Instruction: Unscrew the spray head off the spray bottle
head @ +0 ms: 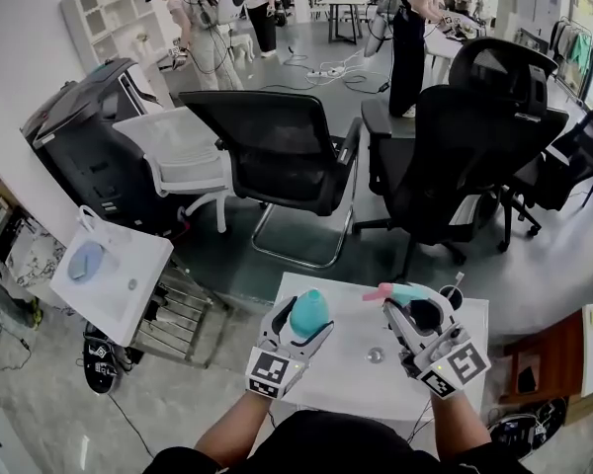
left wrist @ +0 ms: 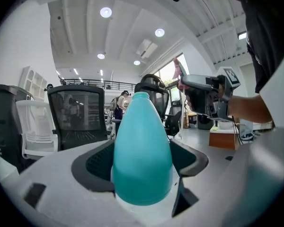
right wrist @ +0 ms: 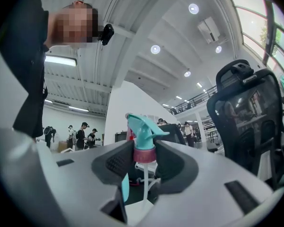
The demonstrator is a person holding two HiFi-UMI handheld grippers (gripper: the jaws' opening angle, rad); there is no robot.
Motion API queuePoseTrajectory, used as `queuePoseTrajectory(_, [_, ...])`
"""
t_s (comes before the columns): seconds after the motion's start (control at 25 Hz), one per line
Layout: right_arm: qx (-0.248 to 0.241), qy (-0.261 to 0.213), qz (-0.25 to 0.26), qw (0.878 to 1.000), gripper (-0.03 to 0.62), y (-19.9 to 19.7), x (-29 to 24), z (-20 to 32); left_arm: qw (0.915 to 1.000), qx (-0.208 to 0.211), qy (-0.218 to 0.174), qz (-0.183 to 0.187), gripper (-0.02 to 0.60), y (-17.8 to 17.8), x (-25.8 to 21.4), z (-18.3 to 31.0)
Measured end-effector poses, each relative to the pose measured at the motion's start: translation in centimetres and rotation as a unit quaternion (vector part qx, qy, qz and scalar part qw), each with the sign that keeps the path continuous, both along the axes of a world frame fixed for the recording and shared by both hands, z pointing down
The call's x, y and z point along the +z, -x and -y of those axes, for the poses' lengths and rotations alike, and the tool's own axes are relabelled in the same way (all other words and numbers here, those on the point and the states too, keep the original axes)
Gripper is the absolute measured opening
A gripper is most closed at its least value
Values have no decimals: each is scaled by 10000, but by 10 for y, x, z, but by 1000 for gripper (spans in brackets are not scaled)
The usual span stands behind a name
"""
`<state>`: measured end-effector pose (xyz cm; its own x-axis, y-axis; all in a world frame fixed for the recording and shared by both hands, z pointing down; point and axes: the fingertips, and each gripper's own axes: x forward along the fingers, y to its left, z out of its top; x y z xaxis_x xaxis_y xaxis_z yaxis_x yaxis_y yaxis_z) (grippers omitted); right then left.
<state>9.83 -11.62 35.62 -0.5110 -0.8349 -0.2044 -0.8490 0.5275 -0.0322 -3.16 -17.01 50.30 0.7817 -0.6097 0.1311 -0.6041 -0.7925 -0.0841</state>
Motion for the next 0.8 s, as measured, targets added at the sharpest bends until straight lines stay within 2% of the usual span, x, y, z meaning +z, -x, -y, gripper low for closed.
queuePoseTrajectory(0.32, [67, 327, -227, 9992, 150, 6, 41, 4, 9994, -140, -225, -237, 379, -1, -24, 6])
queuePoseTrajectory(0.8, [323, 860, -555, 9942, 150, 11, 99, 4, 9986, -261, -225, -402, 379, 2, -32, 12])
